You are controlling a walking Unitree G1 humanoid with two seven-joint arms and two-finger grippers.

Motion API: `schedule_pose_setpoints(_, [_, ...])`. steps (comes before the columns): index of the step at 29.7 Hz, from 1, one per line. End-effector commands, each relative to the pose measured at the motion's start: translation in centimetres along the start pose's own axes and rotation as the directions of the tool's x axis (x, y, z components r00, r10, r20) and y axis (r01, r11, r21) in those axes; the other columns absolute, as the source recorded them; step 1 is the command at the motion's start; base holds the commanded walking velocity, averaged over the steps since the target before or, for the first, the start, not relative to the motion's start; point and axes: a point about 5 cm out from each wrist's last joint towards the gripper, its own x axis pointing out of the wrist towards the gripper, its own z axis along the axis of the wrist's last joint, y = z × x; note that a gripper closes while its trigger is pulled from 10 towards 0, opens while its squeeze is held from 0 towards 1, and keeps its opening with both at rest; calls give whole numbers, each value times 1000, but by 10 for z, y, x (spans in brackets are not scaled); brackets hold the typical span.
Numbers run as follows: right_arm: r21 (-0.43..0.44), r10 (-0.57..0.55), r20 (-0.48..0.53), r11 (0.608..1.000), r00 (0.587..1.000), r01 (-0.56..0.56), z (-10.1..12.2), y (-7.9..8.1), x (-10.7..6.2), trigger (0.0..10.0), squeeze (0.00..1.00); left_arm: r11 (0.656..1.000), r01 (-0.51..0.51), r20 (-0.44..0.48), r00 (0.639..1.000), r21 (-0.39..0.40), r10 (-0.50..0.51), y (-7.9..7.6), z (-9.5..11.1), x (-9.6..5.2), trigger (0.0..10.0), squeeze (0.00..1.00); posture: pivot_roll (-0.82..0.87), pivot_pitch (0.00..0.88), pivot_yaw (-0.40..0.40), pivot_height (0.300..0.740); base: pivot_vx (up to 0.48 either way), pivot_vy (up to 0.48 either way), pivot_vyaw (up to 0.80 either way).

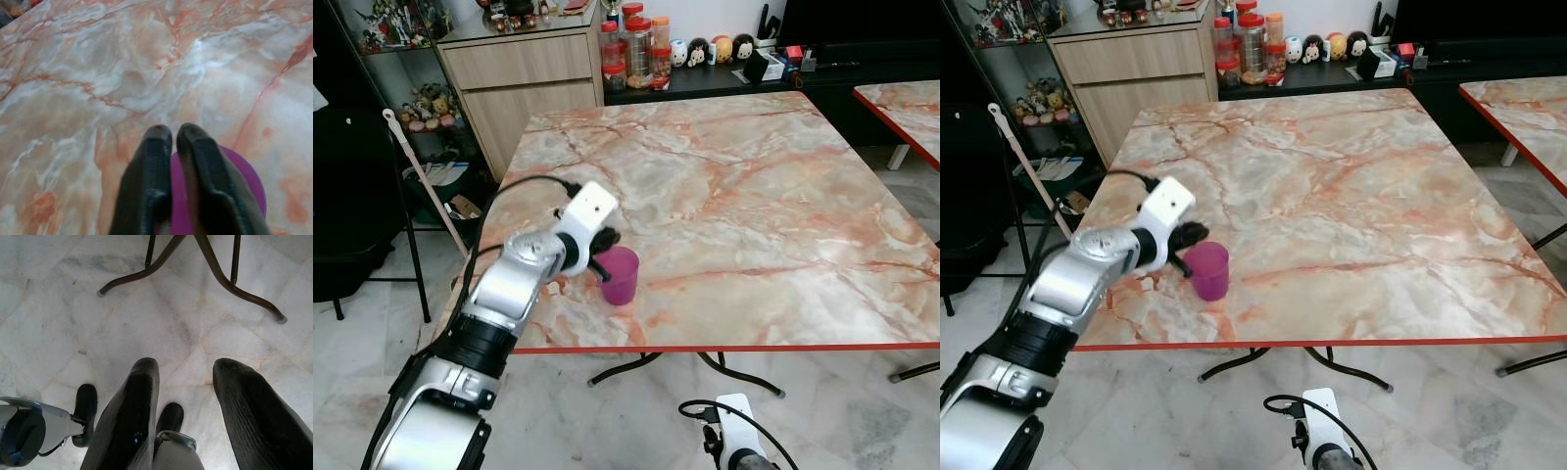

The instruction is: Setting the table

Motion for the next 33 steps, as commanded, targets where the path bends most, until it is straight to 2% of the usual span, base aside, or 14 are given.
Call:
schedule_pose_setpoints(1, [-1, 3, -2, 1000, 1000, -3, 0, 2, 0, 10000, 0, 1000, -6, 26, 1000, -16, 6, 3, 5, -3, 10000, 1000, 46, 0, 82, 740, 0, 0, 0])
schedule_pose_setpoints(6, [-3, 4, -5, 1000, 1000, -4, 0, 2, 0, 10000, 0, 998, -46, -9, 999, -49, 46, 8, 1, 0, 10000, 1000, 44, 0, 83, 740, 0, 0, 0])
schedule_pose_setpoints(11, [0, 4, -6, 1000, 1000, -4, 0, 3, 0, 10000, 0, 998, -13, -27, 1000, -55, 11, 2, -4, -1, 10000, 1000, 47, 0, 86, 740, 0, 0, 0])
schedule_pose_setpoints(18, [-6, 11, -8, 1000, 1000, -11, 0, 3, 0, 10000, 0, 999, -13, -69, 998, -45, 10, 1, -13, -1, 10000, 1000, 51, 0, 86, 740, 0, 0, 0])
schedule_pose_setpoints(27, [-10, 14, -13, 1000, 1000, -14, -2, 5, 0, 10000, 0, 998, -5, -118, 993, -70, -3, -4, -26, 2, 10000, 1000, 45, 0, 88, 740, 0, 0, 0])
schedule_pose_setpoints(28, [-10, 14, -14, 1000, 1000, -14, -2, 5, 0, 10000, 0, 997, -6, -123, 992, -73, -4, -4, -27, 2, 10000, 933, 45, 0, 88, 740, 0, 0, 0])
schedule_pose_setpoints(29, [-10, 14, -14, 1000, 1000, -14, -2, 5, 0, 10000, 0, 997, -6, -127, 992, -73, -4, -4, -28, 2, 10000, 196, 45, 0, 88, 740, 0, 0, 0])
schedule_pose_setpoints(30, [-10, 14, -14, 1000, 1000, -15, -2, 5, 0, 10000, 0, 997, -5, -131, 991, -71, -4, -4, -29, 2, 10000, 0, 45, 0, 88, 740, 0, 0, 0])
schedule_pose_setpoints(33, [-12, 15, -14, 1000, 1000, -15, -2, 5, 0, 10000, 0, 997, -6, -142, 990, -83, -6, -4, -32, 2, 10000, 0, 45, 0, 88, 740, 0, 0, 0])
